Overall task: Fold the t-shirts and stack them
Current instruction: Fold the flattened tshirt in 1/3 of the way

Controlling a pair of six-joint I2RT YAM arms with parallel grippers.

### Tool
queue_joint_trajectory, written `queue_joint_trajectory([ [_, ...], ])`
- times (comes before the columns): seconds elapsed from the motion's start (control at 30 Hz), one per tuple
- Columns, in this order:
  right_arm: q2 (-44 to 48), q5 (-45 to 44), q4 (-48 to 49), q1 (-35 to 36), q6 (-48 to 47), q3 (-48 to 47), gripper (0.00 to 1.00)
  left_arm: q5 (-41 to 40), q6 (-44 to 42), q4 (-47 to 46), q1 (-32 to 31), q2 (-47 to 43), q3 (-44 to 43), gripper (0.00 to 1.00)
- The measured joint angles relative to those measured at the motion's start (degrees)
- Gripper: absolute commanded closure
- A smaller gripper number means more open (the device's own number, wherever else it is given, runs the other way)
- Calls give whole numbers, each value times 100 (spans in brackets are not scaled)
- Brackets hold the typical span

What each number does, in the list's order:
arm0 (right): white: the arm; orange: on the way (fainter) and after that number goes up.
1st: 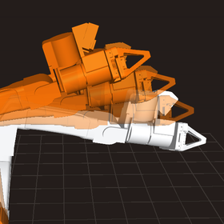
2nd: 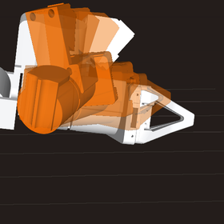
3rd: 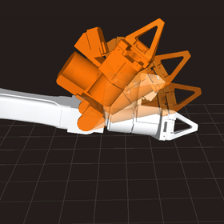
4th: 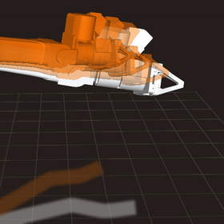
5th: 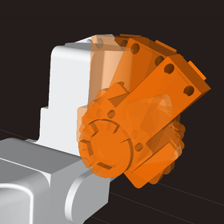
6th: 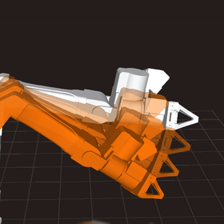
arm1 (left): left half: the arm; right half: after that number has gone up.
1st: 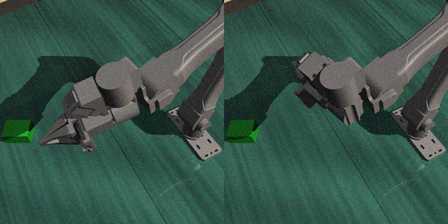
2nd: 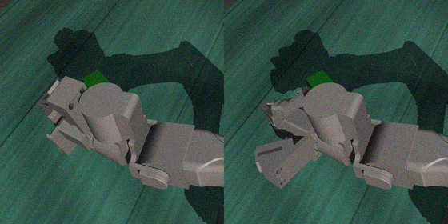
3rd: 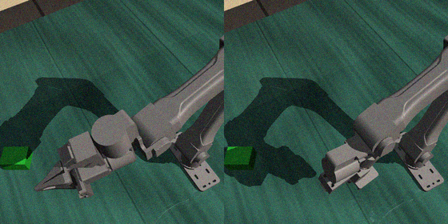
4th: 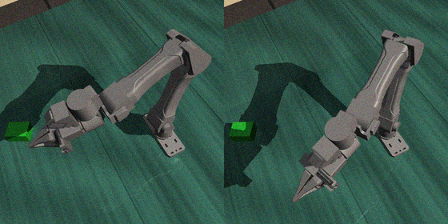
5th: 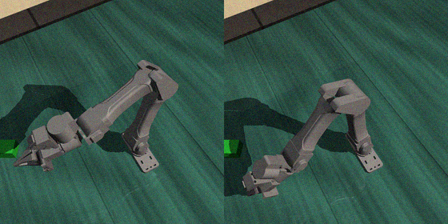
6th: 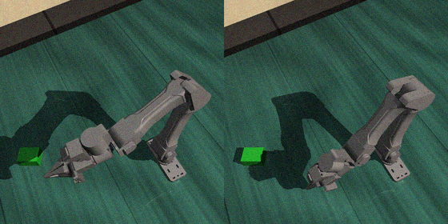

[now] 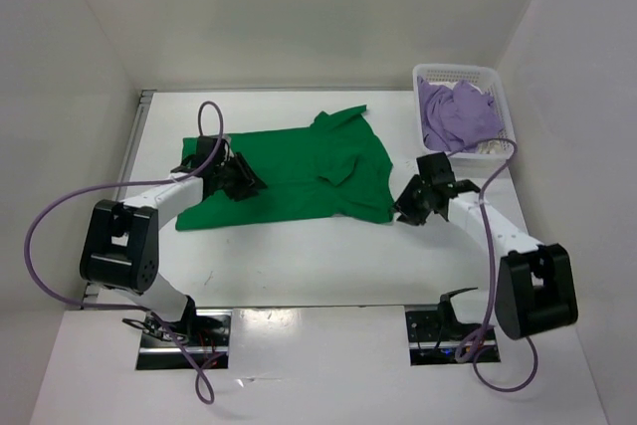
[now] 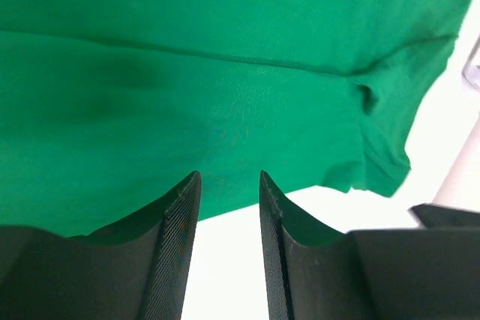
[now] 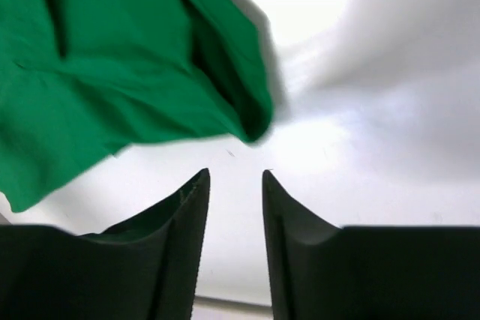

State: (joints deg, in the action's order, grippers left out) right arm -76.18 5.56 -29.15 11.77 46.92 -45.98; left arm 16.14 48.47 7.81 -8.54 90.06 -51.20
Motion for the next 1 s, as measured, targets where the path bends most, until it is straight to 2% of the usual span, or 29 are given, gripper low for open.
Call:
queue_joint_trajectory([
  [0.07, 417, 33, -101, 13, 138, 396, 51, 74, 24, -111, -52, 55, 0, 56],
  [0.2, 686, 83, -94, 94, 278, 540, 50, 72, 118, -240, -55, 208, 39, 56],
  [0.53, -564, 46, 446, 197, 269, 540, 51, -44, 85, -221, -55, 321, 219, 56],
  [0.77, -1178, -42, 863, 197, 334, 282, 78, -31, -24, -197, -4, 654, 219, 56],
  [0.8, -1213, -70, 901, 197, 367, 260, 89, 26, -28, -205, 31, 660, 219, 56],
  [0.87, -1215, -234, 894, 197, 398, 249, 99, 79, -52, -184, 85, 662, 219, 56],
  [1.0, -1121, -404, 824, 157, 494, 262, 99, 92, -177, -90, 129, 636, 219, 53],
])
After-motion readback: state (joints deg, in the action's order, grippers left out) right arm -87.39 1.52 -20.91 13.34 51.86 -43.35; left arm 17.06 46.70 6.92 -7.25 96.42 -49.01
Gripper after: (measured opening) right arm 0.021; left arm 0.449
